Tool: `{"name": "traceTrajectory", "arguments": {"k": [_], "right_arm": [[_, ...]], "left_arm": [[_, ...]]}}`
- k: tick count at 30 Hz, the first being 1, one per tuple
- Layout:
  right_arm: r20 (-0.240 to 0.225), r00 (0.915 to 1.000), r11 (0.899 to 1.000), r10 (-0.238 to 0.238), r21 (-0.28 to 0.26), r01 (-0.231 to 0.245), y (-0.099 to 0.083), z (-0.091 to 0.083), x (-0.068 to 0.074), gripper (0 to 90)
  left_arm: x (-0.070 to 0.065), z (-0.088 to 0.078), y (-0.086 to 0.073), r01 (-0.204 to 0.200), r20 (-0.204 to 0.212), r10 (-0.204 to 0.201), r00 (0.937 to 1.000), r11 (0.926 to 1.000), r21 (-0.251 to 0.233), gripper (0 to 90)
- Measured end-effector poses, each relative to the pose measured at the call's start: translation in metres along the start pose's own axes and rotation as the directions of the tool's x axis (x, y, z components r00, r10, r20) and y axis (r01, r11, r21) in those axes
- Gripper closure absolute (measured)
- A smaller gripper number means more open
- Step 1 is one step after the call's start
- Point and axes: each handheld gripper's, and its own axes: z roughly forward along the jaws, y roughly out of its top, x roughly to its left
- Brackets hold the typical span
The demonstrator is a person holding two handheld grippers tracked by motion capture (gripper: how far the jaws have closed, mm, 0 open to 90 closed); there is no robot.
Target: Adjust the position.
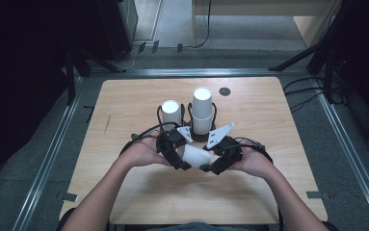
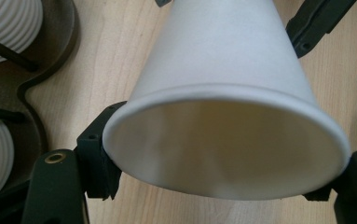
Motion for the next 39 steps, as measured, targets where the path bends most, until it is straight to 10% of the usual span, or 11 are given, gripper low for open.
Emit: {"name": "traceTrajectory", "arguments": {"k": [14, 27, 35, 39], "right_arm": [[-0.023, 0.9992, 0.999, -0.032, 0.035, 0.033, 0.004, 0.008, 0.006, 32.9], [-0.010, 0.9999, 1.000, -0.010, -0.029, 0.010, 0.002, -0.004, 0.001, 32.4], [-0.012, 0.9999, 0.999, 0.008, -0.045, -0.008, 0.001, -0.006, 0.000, 32.4], [-0.024, 0.9996, 0.997, 0.017, -0.077, -0.019, 0.002, -0.010, -0.001, 32.4]], "left_arm": [[-0.005, 0.005, 0.000, -0.028, 0.015, 0.028, 0.9995, 0.9996, -0.005, 20.8], [0.000, -0.008, -0.017, 0.019, -0.039, -0.026, 0.9989, 0.9862, -0.165, 7.7], [-0.003, -0.013, -0.025, 0.034, -0.012, -0.038, 0.9992, 0.9638, -0.264, 7.8], [-0.003, -0.015, -0.025, 0.068, 0.014, -0.067, 0.9977, 0.9392, -0.337, 7.9]]}}
